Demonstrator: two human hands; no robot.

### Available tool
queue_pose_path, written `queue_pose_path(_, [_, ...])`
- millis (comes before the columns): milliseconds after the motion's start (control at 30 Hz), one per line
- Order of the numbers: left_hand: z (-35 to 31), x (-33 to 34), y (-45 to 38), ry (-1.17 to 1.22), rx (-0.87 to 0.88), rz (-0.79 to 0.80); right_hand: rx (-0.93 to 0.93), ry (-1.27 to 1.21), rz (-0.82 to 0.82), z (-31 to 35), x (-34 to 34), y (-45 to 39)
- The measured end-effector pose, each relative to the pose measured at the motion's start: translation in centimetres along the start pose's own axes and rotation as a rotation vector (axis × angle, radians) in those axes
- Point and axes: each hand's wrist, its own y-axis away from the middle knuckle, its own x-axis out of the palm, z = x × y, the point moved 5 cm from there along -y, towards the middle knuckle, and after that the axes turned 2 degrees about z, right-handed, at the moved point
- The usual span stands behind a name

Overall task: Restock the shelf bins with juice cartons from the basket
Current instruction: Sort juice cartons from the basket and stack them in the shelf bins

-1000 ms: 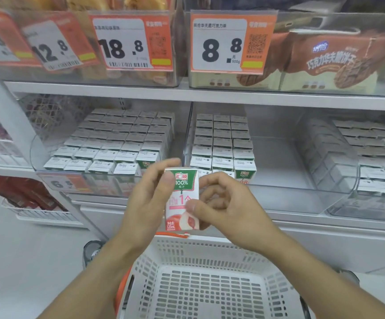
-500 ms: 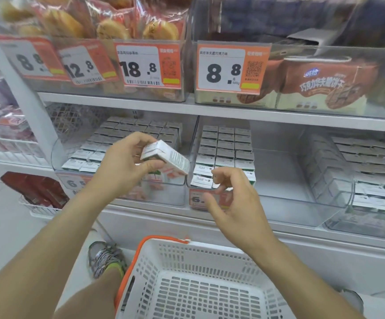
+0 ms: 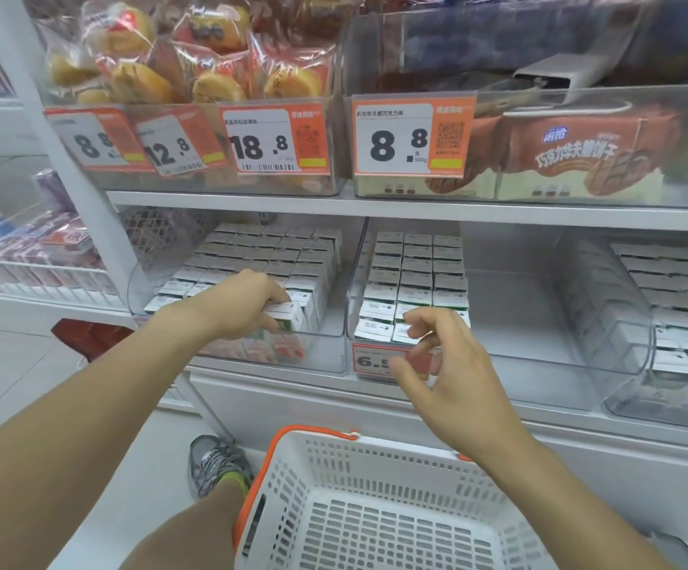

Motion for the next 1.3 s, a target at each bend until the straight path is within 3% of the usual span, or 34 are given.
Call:
queue_pose_path(300, [-1.0, 1.6, -0.2, -0.266, 0.016, 0.158, 0.017, 0.021, 0.010, 0.0, -0.6, -0.1])
queue_pose_path(400, [-1.0, 2.4, 0.5, -0.268, -0.010, 0.126, 0.030, 0.019, 0.021, -0.1, -0.8, -0.1])
queue_pose_path(533, [-0.4, 3.0, 1.9, -0.045, -0.080, -0.047, 0.037, 0.044, 0.032, -0.6, -0.7, 0.2])
queue_pose_path(633, [-1.4, 3.1, 3.1, 0.047, 0.001, -0.244, 0.042, 0.068, 0.044, -0.8, -0.6, 0.6])
queue_pose_path(767, [-2.6, 3.1, 3.5, 0.123, 0.082, -0.341, 0.048, 0.074, 0.058, -0.9, -0.4, 0.8])
queue_pose_path(867, [-5.1, 4.3, 5.5, 0.387, 0.125, -0.598, 0.051, 0.089, 0.112, -1.1, -0.1, 1.4])
queue_pose_path(900, [-6.0, 5.7, 6.2, 0.507, 0.115, -0.617, 0.080, 0.085, 0.164, -1.6, 0.2, 1.8])
queue_pose_path(933, [-7.0, 7.6, 6.7, 0.634, 0.087, -0.555, 0.129, 0.075, 0.233, -2.4, 0.7, 2.3])
queue_pose_path(1000, [-9.3, 13.1, 6.7, 0.793, 0.022, -0.240, 0.232, 0.082, 0.399, -4.6, 2.2, 4.0])
queue_pose_path(1067, [-11.6, 20.1, 7.0, 0.829, 0.006, 0.028, 0.346, 0.123, 0.571, -8.2, 4.2, 6.8])
queue_pose_path(1167, [-14.8, 29.7, 8.6, 0.919, -0.047, 0.240, 0.540, 0.206, 0.804, -15.0, 7.0, 12.6])
queue_pose_path(1300, [-17.2, 41.1, 12.1, 0.872, -0.144, 0.641, 0.762, 0.303, 1.039, -22.1, 10.7, 20.4])
